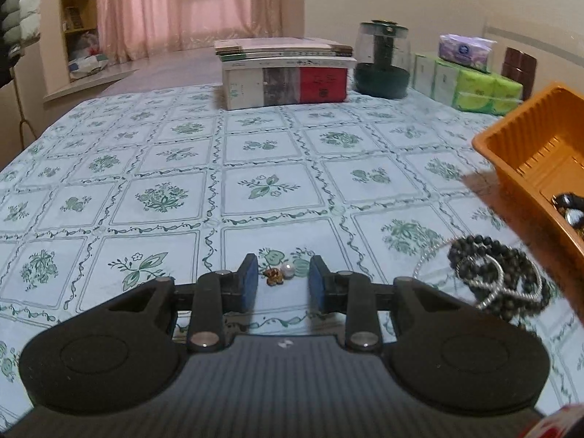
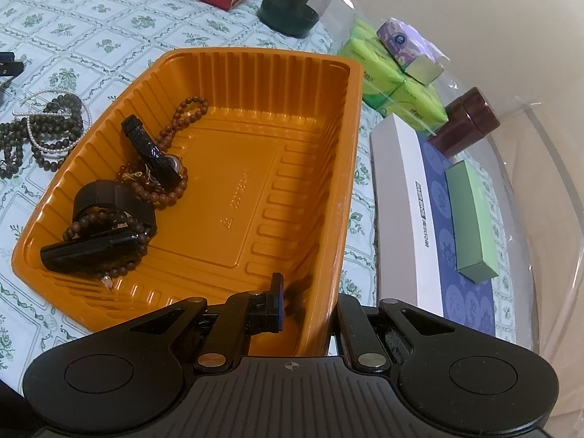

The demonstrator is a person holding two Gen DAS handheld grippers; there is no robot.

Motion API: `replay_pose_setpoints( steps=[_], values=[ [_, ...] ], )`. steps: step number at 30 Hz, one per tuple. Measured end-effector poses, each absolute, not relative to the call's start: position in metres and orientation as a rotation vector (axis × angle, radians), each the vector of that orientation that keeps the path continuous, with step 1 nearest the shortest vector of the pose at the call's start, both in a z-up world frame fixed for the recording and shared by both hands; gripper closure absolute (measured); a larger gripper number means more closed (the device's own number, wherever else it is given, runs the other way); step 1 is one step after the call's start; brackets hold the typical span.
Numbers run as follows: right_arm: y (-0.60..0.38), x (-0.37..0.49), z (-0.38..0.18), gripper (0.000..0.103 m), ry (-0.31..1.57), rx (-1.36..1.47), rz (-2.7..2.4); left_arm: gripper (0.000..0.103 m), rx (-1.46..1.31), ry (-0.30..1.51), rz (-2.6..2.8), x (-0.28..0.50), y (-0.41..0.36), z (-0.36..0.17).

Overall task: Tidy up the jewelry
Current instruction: 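Move the left tool back to the earrings on the tablecloth, then grasp the pearl earring and drop it into the tray with the left tool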

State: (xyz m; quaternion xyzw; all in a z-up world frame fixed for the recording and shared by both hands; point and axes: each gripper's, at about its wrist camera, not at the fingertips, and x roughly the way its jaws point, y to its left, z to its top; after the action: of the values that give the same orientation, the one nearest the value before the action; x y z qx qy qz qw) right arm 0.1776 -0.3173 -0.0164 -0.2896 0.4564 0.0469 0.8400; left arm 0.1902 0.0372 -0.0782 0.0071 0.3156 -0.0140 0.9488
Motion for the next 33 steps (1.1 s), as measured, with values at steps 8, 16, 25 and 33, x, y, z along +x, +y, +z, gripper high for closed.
replay_pose_setpoints(
  steps=[8,16,25,33],
  values=[
    [-0.317,0.177,-0.017,0.094,0.963,-0.614,0.101,0.087,0.014,0.64,-0.02,0.181,0.041,-0.074],
    [-0.32,0.175,-0.018,0.094,0.954,-0.602,0.102,0.087,0.026,0.635,-0.039,0.148,0.041,-0.058],
    [-0.319,0.175,-0.017,0.094,0.953,-0.606,0.104,0.087,0.029,0.632,-0.085,0.128,0.027,-0.042],
    [-0.319,0.175,-0.017,0.094,0.952,-0.605,0.104,0.087,0.029,0.624,-0.133,0.124,0.014,-0.031]
  ],
)
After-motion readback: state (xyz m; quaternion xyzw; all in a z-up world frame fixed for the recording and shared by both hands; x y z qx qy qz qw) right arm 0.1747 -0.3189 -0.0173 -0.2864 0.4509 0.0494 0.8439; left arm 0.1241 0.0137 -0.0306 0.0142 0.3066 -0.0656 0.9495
